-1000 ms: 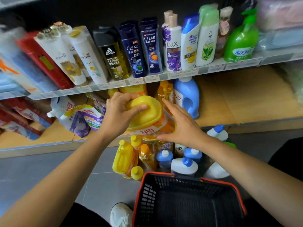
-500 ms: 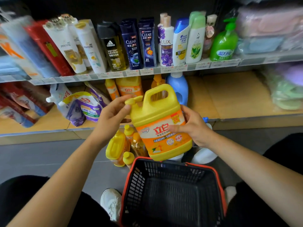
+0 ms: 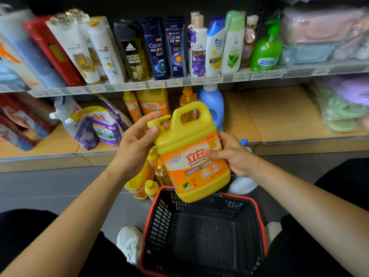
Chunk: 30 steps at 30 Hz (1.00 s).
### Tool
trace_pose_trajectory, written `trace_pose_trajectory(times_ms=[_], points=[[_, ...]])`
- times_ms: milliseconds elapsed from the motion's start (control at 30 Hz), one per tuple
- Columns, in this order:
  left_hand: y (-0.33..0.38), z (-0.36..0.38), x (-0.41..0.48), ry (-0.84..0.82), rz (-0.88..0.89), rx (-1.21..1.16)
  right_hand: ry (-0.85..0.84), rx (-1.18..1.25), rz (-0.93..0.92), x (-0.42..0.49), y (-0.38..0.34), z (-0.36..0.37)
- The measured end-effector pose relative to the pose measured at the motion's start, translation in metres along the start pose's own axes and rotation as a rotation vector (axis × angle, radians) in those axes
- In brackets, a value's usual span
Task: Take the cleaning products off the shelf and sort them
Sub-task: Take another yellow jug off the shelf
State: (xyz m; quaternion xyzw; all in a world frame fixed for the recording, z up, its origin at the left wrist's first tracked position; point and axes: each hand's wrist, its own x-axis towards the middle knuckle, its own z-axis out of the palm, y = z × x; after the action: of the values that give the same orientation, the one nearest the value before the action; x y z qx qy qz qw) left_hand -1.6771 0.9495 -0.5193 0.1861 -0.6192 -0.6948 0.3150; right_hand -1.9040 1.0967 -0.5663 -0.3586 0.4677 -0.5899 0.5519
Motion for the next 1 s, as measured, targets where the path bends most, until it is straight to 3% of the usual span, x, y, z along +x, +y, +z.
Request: trace_pose_trajectory(times_ms=[167, 333, 667, 867, 1000], points=[[-0.010, 0.006, -0.002, 0.120, 0.093, 0.202, 0.089, -0.123, -0.122, 0.000, -0.005, 0.008], [-0.017, 0.007, 0.005, 0.123, 0.096, 0.458, 0.099, -0.141, -0.109, -0.001, -0.007, 0.008], [-0.005, 0.012, 0.017, 0.192, -0.039, 0.275, 0.016, -0.078, -0.033, 0.002, -0.007, 0.001], [-0.007, 0.021, 0.016, 0.364, 0.005, 0.329, 0.035, -0.140, -0.050, 0.004, -0.005, 0.002], [-0.010, 0.023, 0.016, 0.364, 0.056, 0.380, 0.059, -0.137, -0.043, 0.006, -0.004, 0.000]])
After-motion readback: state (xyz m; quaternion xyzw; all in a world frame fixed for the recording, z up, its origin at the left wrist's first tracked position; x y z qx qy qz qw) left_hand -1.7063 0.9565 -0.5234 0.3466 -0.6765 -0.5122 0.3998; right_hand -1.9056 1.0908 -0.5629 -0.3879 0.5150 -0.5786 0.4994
